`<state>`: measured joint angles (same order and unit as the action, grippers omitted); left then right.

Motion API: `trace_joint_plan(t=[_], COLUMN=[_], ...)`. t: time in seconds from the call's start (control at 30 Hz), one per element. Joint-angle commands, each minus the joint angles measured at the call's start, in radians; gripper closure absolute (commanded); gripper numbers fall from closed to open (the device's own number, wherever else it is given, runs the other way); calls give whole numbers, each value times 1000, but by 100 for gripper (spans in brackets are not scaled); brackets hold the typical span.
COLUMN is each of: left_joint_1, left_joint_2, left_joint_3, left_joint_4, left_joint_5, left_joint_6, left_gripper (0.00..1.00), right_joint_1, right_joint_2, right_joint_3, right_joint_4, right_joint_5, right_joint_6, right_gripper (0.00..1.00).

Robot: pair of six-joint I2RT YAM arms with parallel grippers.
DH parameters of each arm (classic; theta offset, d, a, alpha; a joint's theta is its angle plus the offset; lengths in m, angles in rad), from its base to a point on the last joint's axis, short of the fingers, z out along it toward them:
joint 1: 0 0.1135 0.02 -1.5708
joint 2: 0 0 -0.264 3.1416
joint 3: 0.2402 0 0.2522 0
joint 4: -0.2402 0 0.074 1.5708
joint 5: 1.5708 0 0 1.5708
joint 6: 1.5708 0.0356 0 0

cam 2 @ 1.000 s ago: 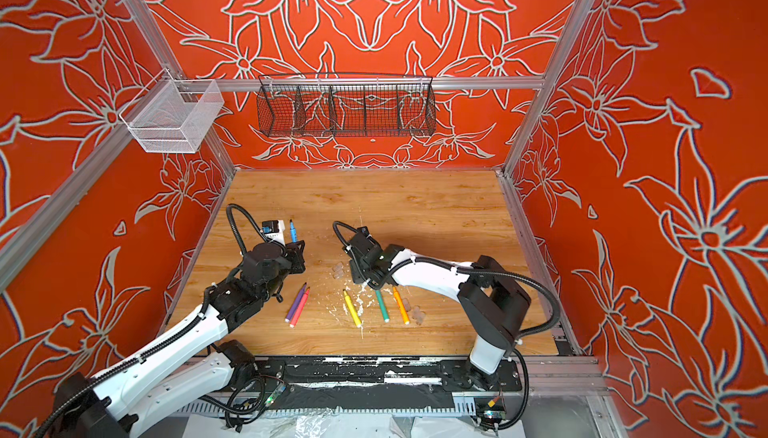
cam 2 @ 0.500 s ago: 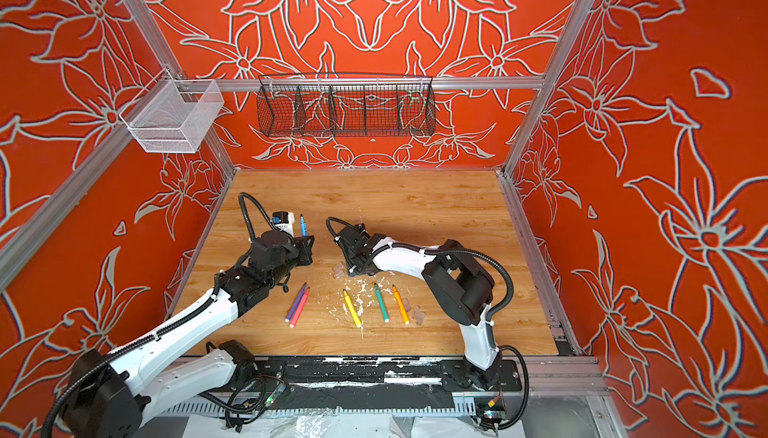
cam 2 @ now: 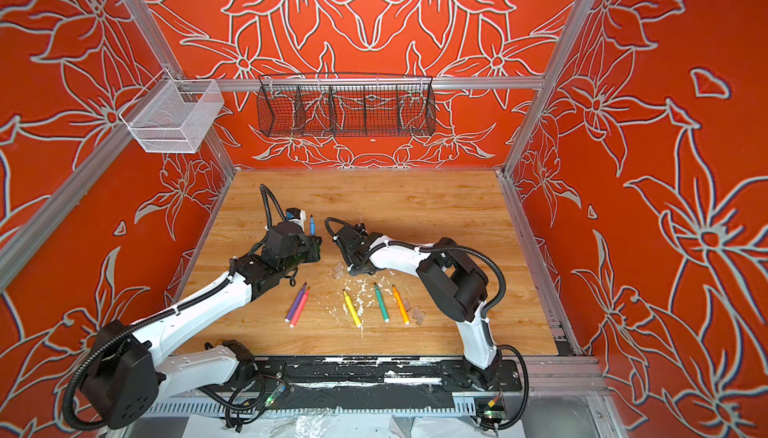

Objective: Insert the pens into the pen caps
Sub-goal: 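Move the right gripper over the white pen caps and grasp one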

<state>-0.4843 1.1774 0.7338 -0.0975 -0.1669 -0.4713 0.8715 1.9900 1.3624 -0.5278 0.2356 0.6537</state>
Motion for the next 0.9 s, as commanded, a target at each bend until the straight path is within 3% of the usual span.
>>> trace_joint_plan(t=[0.0,0.63,0.87], left_joint_1=[4,4,5], left_joint_2=[-8,-10,9], left_joint_3=[10,4,10], left_joint_4=[-9,-8,8], left_joint_5=[6,-13,42], left_joint_6=[10,14,17], left_gripper=[100,100,100], right_joint_1=[-1,-22,-25], right_joint_2=[10,-80,-7], right_joint_3=[-3,-150,-98], right_joint_4=[-28,17,-2], right_joint_5=[20,-24,-56], right_joint_6=[4,101,84], right_gripper=[36,56,63])
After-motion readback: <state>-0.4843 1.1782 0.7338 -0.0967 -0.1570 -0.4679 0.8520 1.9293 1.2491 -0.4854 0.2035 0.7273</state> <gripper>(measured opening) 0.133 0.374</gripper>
